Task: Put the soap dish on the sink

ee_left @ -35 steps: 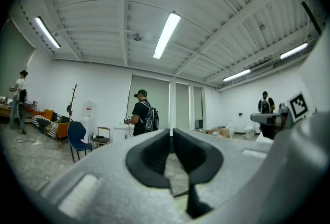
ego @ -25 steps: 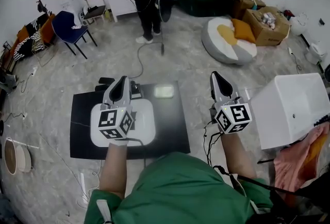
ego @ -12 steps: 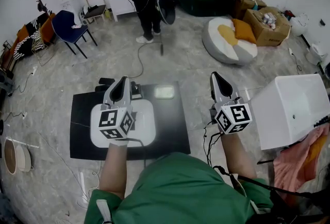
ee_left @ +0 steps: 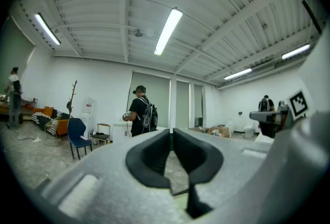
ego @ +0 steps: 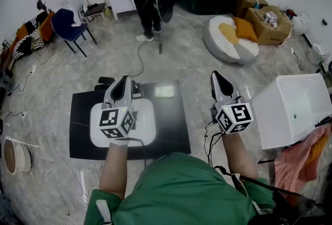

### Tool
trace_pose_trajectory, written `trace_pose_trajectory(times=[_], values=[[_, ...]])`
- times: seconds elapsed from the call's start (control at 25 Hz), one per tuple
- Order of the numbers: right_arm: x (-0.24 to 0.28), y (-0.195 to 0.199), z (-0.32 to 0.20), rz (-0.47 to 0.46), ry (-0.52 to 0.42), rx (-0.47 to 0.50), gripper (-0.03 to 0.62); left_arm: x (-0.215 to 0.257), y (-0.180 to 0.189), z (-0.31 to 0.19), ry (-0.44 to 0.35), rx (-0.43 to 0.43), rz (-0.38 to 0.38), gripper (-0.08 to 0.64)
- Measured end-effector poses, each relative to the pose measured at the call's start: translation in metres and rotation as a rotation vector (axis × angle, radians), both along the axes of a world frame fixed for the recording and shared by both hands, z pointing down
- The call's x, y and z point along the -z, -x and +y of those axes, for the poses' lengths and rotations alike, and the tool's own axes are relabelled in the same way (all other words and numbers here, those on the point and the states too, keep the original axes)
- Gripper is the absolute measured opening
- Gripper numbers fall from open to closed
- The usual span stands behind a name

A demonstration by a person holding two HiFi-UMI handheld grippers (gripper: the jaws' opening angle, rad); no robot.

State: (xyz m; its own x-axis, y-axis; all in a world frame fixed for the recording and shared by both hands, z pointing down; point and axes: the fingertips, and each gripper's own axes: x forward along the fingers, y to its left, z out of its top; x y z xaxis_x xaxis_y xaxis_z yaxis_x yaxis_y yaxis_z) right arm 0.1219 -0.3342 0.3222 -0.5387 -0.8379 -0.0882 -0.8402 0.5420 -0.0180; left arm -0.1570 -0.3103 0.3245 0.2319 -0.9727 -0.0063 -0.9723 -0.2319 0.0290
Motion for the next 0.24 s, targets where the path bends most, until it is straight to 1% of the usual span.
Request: trace_pose_trajectory(times=[0.24], values=[[0.0004,-0.0009,-0.0062,0.004,0.005,0.005,-0.002,0.0011,-0.0022,-0.0071,0.005,0.001,-0.005,0.015]])
